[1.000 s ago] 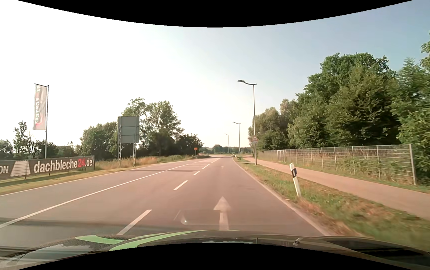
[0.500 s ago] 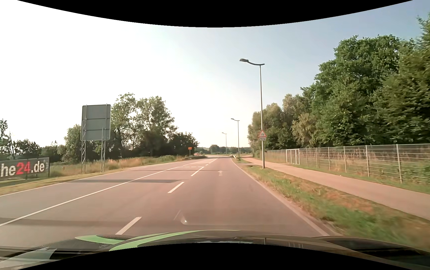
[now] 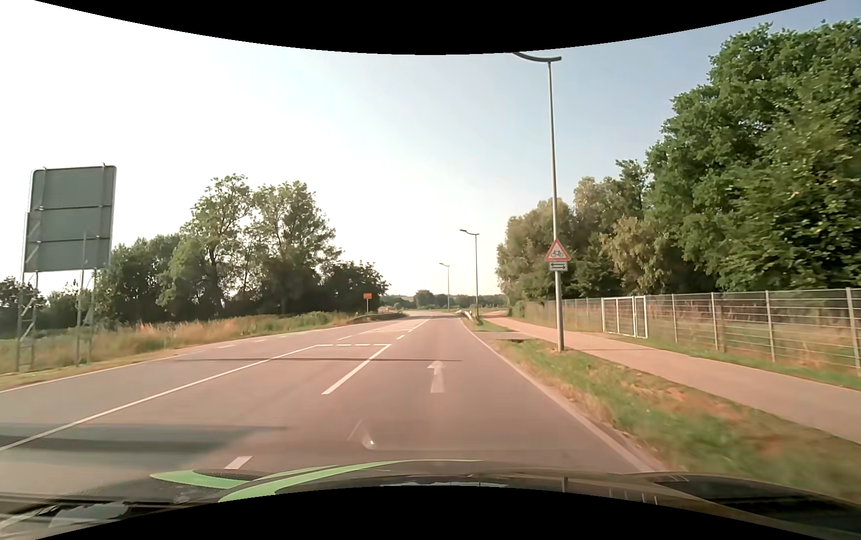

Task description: Follow the waypoints while adhering to traffic rules and regulations

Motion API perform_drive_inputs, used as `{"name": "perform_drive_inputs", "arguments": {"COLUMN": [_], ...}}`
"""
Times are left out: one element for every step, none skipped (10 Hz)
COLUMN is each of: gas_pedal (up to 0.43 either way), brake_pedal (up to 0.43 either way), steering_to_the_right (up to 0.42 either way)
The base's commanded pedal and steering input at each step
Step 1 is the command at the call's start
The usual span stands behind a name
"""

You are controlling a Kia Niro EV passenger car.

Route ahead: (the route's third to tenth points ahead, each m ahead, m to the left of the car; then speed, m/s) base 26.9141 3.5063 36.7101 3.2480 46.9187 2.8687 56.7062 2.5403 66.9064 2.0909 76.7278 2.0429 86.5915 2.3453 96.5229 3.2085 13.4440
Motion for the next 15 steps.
{"name": "perform_drive_inputs", "arguments": {"gas_pedal": [0.118,0.118,0.118,0.130,0.130,0.130,0.138,0.138,0.138,0.138,0.138,0.138,0.150,0.150,0.150], "brake_pedal": [0.000,0.000,0.000,0.000,0.000,0.000,0.000,0.000,0.000,0.000,0.000,0.000,0.000,0.000,0.000], "steering_to_the_right": [0.007,0.007,0.004,0.003,0.003,0.003,0.002,0.001,0.000,0.001,0.000,0.001,0.001,0.003,0.003]}}
